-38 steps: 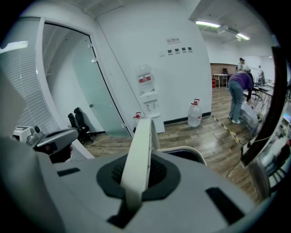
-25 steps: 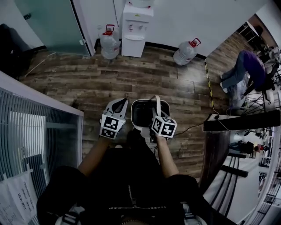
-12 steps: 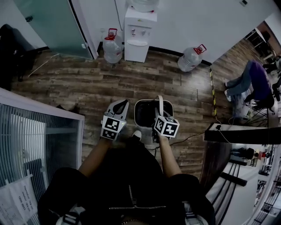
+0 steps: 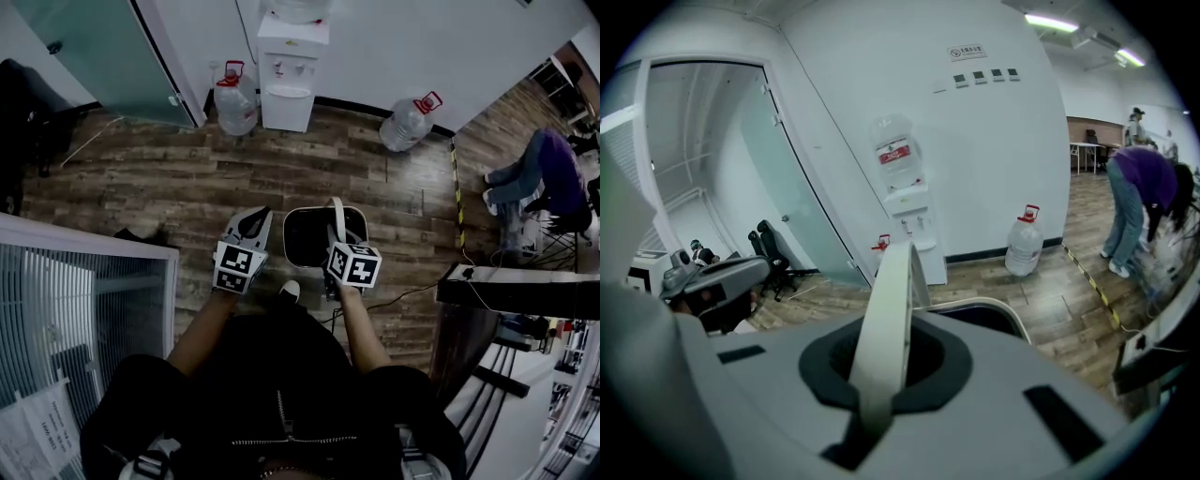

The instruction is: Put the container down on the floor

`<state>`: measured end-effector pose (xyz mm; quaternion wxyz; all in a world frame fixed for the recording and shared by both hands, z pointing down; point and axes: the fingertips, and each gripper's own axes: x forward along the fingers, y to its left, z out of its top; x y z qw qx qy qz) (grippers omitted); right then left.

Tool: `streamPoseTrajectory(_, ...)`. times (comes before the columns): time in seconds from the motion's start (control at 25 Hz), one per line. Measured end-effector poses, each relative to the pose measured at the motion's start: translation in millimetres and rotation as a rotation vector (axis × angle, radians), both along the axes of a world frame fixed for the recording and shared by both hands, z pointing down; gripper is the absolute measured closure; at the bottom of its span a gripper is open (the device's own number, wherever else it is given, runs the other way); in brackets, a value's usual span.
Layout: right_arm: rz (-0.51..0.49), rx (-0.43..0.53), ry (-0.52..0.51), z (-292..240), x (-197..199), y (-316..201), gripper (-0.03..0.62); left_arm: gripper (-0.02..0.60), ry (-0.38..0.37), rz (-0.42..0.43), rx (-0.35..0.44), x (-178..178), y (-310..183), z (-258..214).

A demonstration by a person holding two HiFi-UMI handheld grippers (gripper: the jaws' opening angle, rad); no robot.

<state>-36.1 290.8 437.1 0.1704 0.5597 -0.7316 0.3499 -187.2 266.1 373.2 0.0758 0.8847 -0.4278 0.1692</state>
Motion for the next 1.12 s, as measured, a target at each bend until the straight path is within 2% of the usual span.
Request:
streamPoseTrajectory(0.32, -0.041, -0.003, -0.006, 3.1, 22.9, -13.1, 0.583, 0.566, -0.01, -0.04, -0.001, 19.0, -21.1, -0.7)
streamPoseTrajectory(0.64, 0.005, -0.005, -0.018, 0.5, 50.3, -23.3, 0.583, 0.566, -0.033, -0.031, 0.013, 33.0, -38.2, -7.0)
streamPoseTrajectory(1.12, 0.068, -0.028, -0.01, 6.5, 70.7, -47.7, 0.583, 0.566, 0.03, -0.05, -0.019, 39.9, -86.2, 5.4)
